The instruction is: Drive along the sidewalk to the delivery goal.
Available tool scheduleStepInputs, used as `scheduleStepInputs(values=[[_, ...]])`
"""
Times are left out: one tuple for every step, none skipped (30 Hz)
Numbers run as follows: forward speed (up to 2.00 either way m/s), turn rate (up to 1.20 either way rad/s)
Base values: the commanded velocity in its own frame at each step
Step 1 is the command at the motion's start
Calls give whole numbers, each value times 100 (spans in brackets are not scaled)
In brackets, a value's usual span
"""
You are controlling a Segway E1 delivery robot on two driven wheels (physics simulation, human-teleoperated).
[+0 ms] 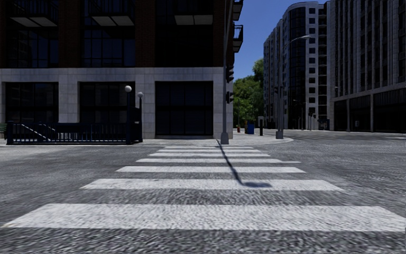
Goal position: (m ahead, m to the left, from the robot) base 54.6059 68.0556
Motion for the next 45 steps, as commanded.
scheduleStepInputs(values=[[200, -23], [200, -14], [200, -1], [200, 0], [200, 0], [200, 0], [200, 0], [200, 0], [200, 0], [200, 0], [200, 0], [200, 0], [200, 0], [200, 0], [200, 0], [200, 0], [200, 0], [200, 0], [200, 0], [200, 0], [200, 0], [200, 0], [200, 0], [200, 0], [200, 0], [200, 0], [200, 0], [200, 0], [200, 0], [200, 0], [200, 0], [200, 0], [200, 0], [200, 0], [200, 0], [200, 0], [200, 0], [200, 0], [200, 0], [200, 0], [200, 0], [200, 0], [200, 0], [200, 0], [200, 0]])
